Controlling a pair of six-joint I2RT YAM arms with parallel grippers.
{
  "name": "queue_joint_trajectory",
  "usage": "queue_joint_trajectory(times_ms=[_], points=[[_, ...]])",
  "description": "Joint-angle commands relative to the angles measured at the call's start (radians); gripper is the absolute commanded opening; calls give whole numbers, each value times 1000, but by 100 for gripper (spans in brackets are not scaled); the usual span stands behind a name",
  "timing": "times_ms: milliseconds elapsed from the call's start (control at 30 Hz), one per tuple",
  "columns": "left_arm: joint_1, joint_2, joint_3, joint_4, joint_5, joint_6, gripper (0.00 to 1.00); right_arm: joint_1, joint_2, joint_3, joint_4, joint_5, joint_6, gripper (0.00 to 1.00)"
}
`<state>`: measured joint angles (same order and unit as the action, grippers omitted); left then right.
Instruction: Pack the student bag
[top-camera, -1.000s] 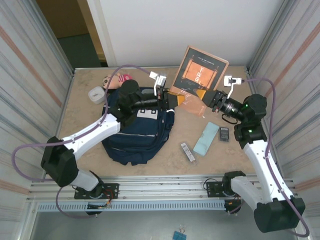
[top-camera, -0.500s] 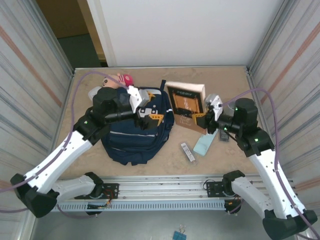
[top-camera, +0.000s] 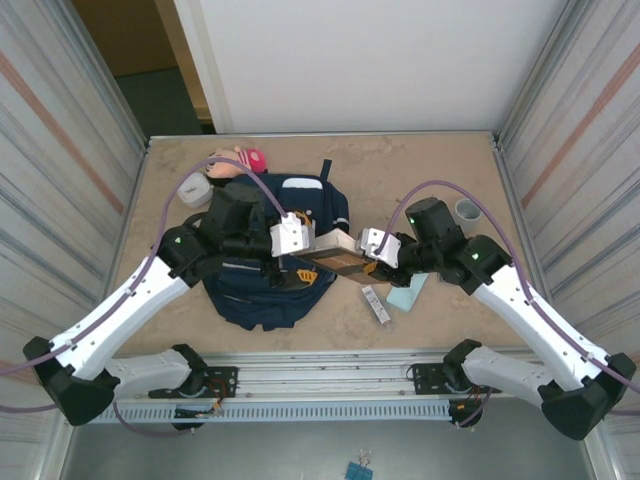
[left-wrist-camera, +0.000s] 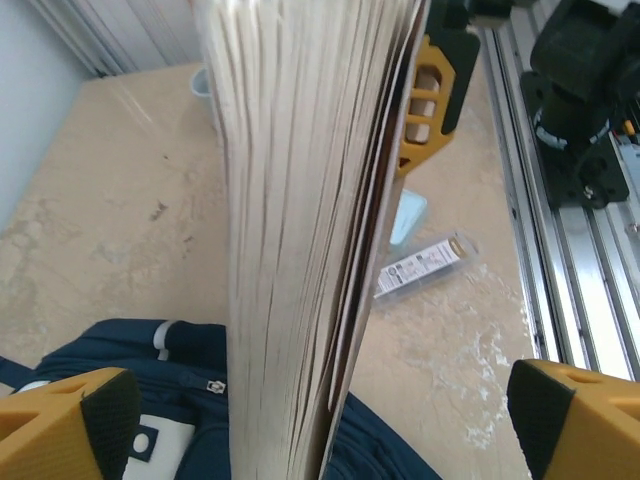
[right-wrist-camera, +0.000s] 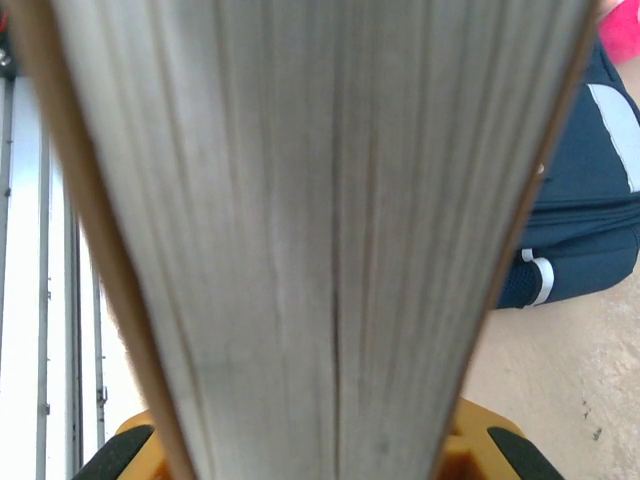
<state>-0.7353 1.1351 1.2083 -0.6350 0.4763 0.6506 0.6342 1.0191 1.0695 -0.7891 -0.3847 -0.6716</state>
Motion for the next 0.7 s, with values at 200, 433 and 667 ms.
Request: queue_joint_trajectory(times_ms=[200,433,667], points=[[-11,59,16,57,80,43,60,5,51,105,7,-75,-64,14],[127,0,-95,259,321,-117,0,-258,-46,38,215,-357,204,61],[233,-87,-212,552,546,-365,0,-586,-240,-275,736,-660,747,94]])
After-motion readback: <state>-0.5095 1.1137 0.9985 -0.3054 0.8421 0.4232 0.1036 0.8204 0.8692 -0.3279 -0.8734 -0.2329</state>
